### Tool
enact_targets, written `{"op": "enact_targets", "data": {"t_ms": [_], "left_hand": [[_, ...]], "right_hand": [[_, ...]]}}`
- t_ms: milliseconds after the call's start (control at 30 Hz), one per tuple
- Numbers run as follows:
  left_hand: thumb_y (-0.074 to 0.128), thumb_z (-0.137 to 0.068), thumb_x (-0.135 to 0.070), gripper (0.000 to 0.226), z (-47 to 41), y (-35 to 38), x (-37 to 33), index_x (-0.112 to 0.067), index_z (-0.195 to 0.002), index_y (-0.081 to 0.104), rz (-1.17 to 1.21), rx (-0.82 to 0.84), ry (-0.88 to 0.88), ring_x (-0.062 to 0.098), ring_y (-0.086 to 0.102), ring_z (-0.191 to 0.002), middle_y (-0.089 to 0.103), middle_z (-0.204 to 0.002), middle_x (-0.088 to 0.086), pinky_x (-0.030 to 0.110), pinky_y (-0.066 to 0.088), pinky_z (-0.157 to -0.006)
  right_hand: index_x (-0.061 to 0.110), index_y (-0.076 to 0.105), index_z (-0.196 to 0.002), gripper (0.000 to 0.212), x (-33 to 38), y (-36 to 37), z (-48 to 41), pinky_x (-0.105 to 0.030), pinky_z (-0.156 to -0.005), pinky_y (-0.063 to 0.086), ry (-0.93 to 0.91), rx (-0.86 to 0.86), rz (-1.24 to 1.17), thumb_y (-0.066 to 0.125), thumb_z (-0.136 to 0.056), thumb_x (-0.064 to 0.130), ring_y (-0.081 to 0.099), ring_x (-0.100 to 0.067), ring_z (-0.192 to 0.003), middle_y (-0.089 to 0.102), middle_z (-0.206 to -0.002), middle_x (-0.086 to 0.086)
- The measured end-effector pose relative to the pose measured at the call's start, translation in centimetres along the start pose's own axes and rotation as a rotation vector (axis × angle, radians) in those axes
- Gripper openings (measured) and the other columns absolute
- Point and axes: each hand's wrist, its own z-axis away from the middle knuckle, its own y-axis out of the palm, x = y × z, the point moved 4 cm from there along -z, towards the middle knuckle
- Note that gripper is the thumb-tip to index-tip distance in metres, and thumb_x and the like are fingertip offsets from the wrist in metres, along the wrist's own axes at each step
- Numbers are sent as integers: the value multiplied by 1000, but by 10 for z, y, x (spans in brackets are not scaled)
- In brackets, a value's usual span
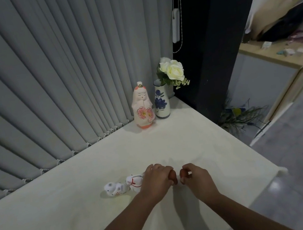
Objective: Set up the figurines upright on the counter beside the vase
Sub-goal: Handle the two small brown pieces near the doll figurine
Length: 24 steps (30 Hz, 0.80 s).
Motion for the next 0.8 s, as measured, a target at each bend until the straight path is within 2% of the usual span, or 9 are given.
{"op": "enact_targets", "data": {"t_ms": [167, 267, 400, 500, 667, 800], "left_hand": [[61, -78, -28, 21, 0, 4, -2, -22, -98, 63, 10, -17, -35, 21, 53, -99, 67, -96, 1, 32, 35, -92], [61, -79, -30, 16, -4, 1, -5, -22, -93, 64, 1, -6, -37, 20, 54, -99, 67, -93, -1, 31, 34, -93], [59, -81, -30, 18, -15, 0, -5, -24, -97, 63, 25, 43, -98, 16, 51, -107, 67, -99, -3, 36, 24, -110], [60, -80, -32, 15, -27, -2, -7, -28, -95, 62, 47, 17, -162, 15, 51, -109, 67, -100, -5, 39, 22, -113], [63, -79, -31, 15, -50, -9, -17, -29, -94, 63, 83, -54, -227, 16, 55, -104, 69, -96, -9, 36, 29, -107], [66, -78, -31, 16, -73, -16, -22, -29, -94, 64, 110, -134, -267, 17, 59, -95, 72, -92, -9, 35, 39, -94]], "right_hand": [[13, 62, -95, 14, -2, -1, 3, -37, -77, 52, -37, 7, 22, 57, -83, 9, 65, -25, -85, 71, -86, -4], [12, 62, -91, 14, -3, -4, 2, -37, -76, 52, -60, 22, 25, 54, -82, 5, 65, -24, -81, 70, -81, -2], [11, 62, -90, 18, -3, -12, -9, -38, -75, 52, -85, 69, 37, 48, -83, 3, 65, -23, -74, 69, -74, -1], [14, 64, -93, 20, -1, -26, -23, -35, -73, 52, -111, 78, 47, 49, -84, 4, 66, -21, -73, 71, -76, 1], [19, 63, -103, 24, 2, -56, -59, -27, -79, 50, -126, 96, 86, 54, -85, 5, 65, -16, -87, 73, -85, 4], [19, 62, -108, 27, 0, -76, -93, -26, -79, 51, -152, 138, 77, 56, -85, 6, 67, -16, -82, 72, -84, 4]]}}
